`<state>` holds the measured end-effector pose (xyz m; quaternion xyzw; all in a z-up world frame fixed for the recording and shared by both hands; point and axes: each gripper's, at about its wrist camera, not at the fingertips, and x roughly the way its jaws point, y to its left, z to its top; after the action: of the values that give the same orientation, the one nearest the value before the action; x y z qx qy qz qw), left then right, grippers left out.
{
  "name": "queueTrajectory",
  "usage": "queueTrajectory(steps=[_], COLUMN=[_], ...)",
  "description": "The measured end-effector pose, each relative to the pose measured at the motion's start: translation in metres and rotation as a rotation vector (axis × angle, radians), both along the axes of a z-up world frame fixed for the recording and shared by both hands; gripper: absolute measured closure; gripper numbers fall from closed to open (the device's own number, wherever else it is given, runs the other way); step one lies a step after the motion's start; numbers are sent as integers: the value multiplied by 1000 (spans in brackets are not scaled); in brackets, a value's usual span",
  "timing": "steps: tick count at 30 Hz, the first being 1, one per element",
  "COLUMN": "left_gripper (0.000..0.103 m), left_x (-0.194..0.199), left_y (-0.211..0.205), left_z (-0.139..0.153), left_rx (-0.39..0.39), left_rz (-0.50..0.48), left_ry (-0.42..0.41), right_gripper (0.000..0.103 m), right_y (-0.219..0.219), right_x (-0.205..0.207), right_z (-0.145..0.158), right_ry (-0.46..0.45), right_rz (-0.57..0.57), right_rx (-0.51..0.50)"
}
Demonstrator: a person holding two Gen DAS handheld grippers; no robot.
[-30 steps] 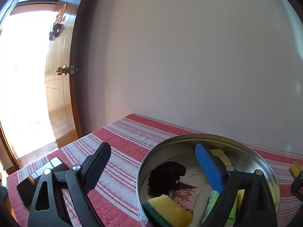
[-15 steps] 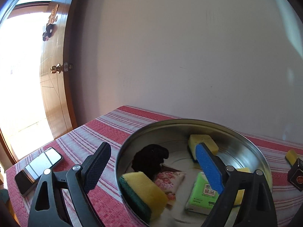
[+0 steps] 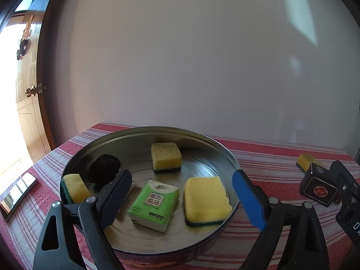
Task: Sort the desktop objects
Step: 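Move both grippers back toward the black box and remaining packets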
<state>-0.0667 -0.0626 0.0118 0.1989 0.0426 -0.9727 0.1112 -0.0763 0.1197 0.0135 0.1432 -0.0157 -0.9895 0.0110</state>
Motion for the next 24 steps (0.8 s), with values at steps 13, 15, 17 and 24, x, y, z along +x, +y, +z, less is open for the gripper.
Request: queueTrajectory(steps=[13, 15, 17, 24], left_gripper=[10, 10, 10, 10], left_x=[-7, -8, -10, -14], left_y=[53, 62, 71, 107], left_z=[-3, -4, -5, -6], left_rx=[-45, -56, -57, -77], left_rz=[-85, -103, -122, -189], left_ry=[-28, -32, -42, -72], right_gripper=[0, 0, 0, 0], right_y=[53, 60, 68, 102], right_x=[5, 7, 8, 9], right_z=[0, 1, 1, 2], right_ry=[6, 11, 11, 13], right_rz=[-77, -94, -106, -174], right_rx=[8, 12, 8, 18])
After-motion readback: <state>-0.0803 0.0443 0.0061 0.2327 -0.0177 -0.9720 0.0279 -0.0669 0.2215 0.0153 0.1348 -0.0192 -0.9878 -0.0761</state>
